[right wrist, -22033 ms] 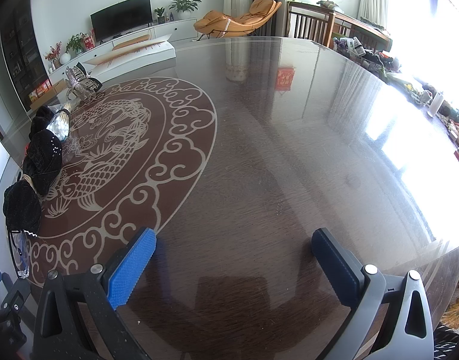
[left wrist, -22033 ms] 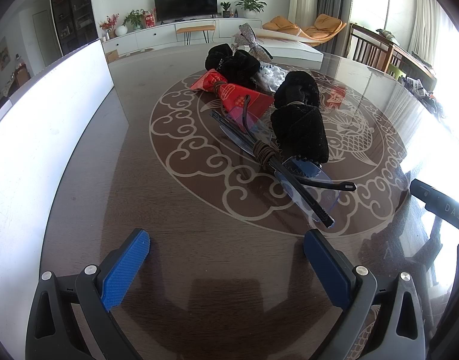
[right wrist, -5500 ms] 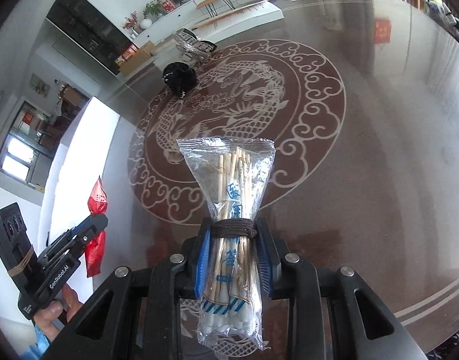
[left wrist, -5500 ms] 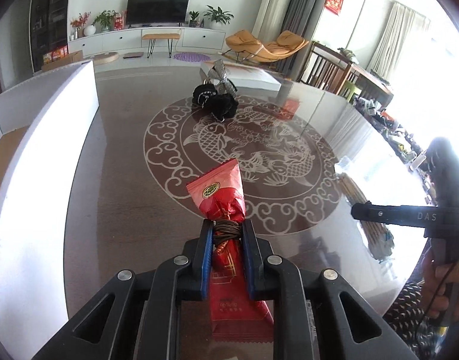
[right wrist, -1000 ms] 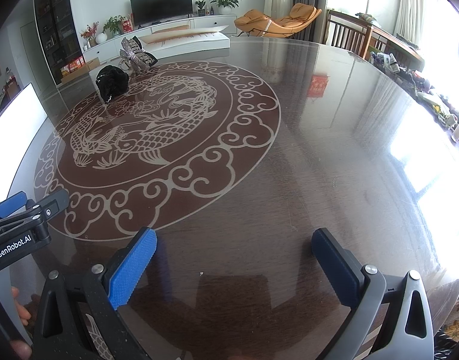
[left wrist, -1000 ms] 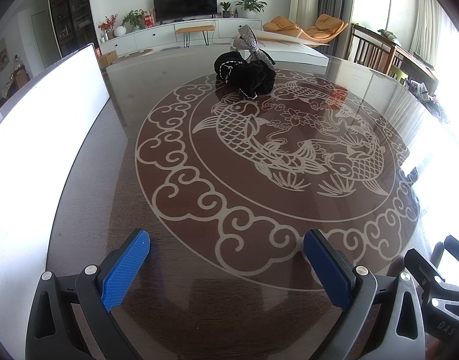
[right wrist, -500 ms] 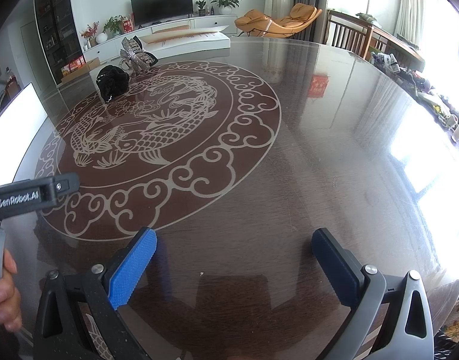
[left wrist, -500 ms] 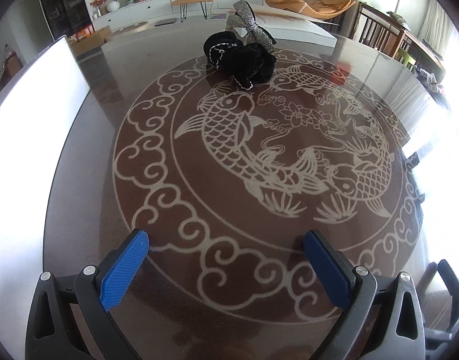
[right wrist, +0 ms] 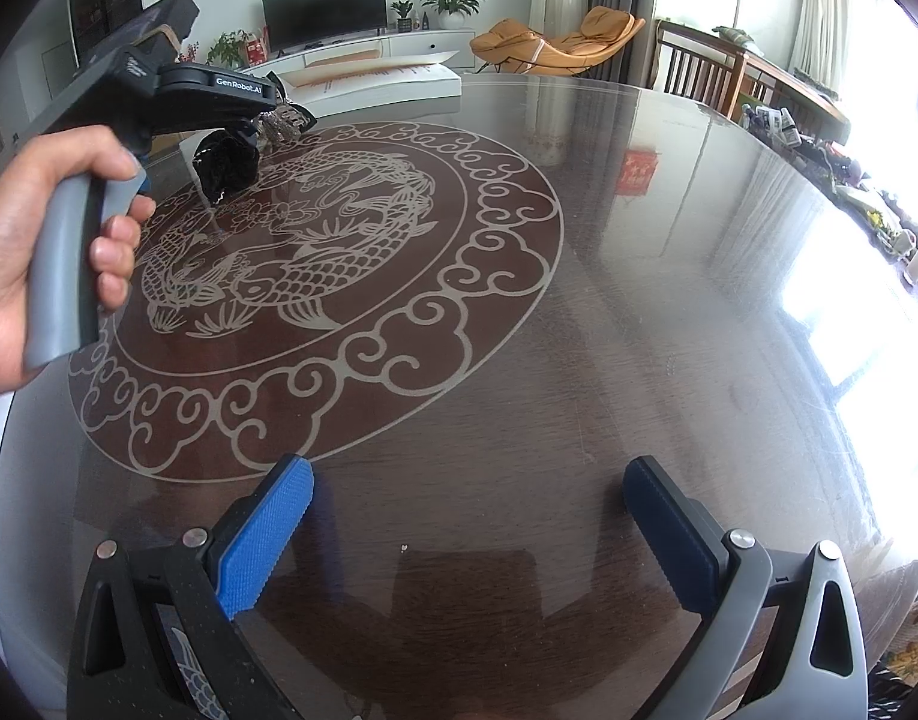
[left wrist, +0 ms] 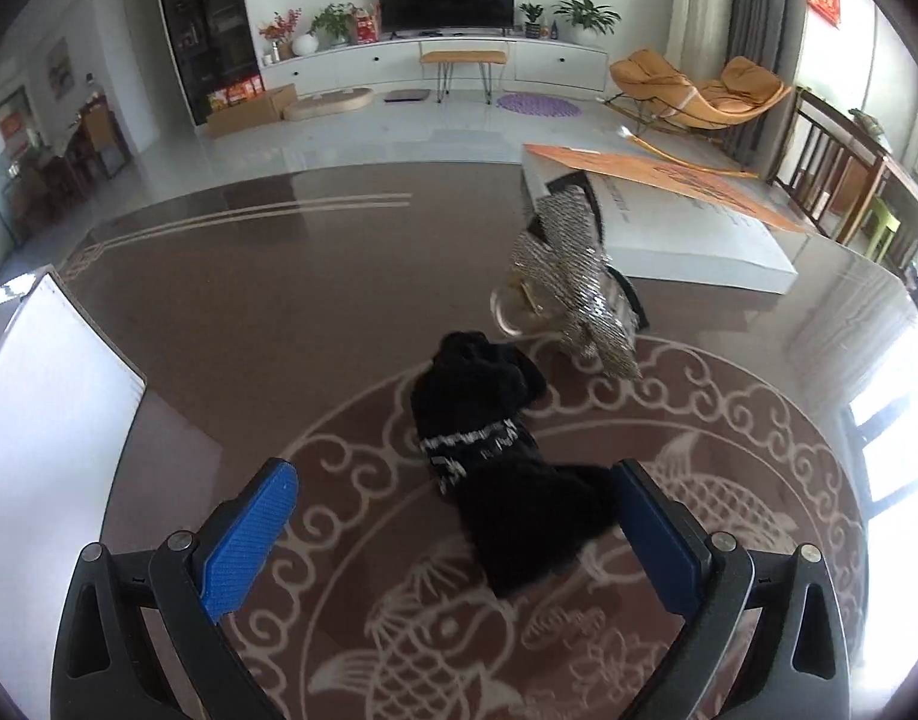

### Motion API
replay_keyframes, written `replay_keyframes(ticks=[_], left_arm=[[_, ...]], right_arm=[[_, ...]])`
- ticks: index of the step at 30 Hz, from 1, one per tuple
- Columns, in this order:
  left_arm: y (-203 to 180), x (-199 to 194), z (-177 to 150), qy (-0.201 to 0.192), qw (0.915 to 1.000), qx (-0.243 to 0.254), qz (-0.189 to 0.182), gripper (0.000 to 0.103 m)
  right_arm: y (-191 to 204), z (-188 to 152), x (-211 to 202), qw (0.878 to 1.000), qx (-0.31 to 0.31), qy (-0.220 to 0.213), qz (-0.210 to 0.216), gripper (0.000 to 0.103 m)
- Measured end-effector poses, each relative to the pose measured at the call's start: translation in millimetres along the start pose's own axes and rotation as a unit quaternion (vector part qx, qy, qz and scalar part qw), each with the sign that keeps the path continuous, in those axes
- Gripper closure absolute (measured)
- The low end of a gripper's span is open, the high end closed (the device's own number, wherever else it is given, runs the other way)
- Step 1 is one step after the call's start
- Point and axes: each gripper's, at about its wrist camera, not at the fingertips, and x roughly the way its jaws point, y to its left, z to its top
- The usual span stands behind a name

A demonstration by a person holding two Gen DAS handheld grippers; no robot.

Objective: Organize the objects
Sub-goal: 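Grasp the remaining black velvet pouch with the left tool, then lift the pouch with the left tool while the right tool reaches the rhinestone bow clip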

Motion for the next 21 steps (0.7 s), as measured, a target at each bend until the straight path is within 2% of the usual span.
replay_keyframes(ticks=[2, 3, 4, 6, 9, 12, 17, 21], left_arm=[[2.6, 13.7, 7.0, 0.005, 0.9999, 0.006, 0.011, 0.000], [5.6, 18.3, 8.7, 0.003, 0.9999, 0.011, 0.009, 0.007], [6.7, 19.3, 7.8, -0.001, 0.9998, 0.020, -0.001, 0.036], [8.5, 19.5, 2.6, -0.002, 0.9990, 0.042, -0.014, 0.068], [19.6, 6.8, -16.8, -0.014, 0.9982, 0.056, -0.018, 0.068], [43.4, -16.8, -52.9, -0.015, 0.9985, 0.047, -0.025, 0.068], [79.8, -52.1, -111.2, -0.029, 0.9972, 0.069, -0.004, 0.068], [101.6, -60.5, -127.0, -0.023, 0.9978, 0.059, -0.021, 0.062]], right_arm=[[0.1, 0.1, 0.1, 1.000, 0.000, 0.000, 0.000, 0.000], [0.4, 0.4, 0.2, 1.000, -0.001, 0.000, 0.000, 0.000], [0.5, 0.4, 0.2, 1.000, -0.001, 0.000, 0.000, 0.000], [0.6, 0.7, 0.1, 1.000, -0.001, 0.000, 0.000, 0.000], [0.6, 0.7, 0.0, 1.000, -0.001, 0.000, 0.000, 0.000], [0.5, 0.7, 0.0, 1.000, -0.001, 0.000, 0.000, 0.000], [0.9, 1.3, 0.1, 1.000, -0.001, 0.000, 0.001, 0.000], [1.0, 1.7, 0.5, 1.000, -0.002, 0.000, 0.001, 0.000]])
